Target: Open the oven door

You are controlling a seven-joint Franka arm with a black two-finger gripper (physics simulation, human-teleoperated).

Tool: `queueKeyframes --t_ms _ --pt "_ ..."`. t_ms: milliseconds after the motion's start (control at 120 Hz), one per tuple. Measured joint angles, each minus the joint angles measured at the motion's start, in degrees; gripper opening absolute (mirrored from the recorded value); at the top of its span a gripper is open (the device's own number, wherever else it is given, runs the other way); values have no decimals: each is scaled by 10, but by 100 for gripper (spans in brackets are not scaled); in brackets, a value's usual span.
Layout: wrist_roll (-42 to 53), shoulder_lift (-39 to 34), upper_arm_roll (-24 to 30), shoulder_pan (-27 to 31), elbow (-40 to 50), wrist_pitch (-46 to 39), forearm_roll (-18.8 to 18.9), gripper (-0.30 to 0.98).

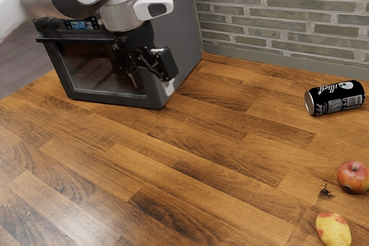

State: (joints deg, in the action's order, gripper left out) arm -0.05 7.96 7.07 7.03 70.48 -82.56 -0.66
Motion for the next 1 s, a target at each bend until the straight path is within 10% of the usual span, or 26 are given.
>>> queueKeyframes --t_ms 283,400,667,1000 --pt "57 -78 -47 1 -70 43 -7 68" --pt "157 -108 -111 35 -79 30 58 68" --pt "423 -216 -210 40 222 -213 -27 69" --pt "673 -117 -246 38 203 -373 -80 69"
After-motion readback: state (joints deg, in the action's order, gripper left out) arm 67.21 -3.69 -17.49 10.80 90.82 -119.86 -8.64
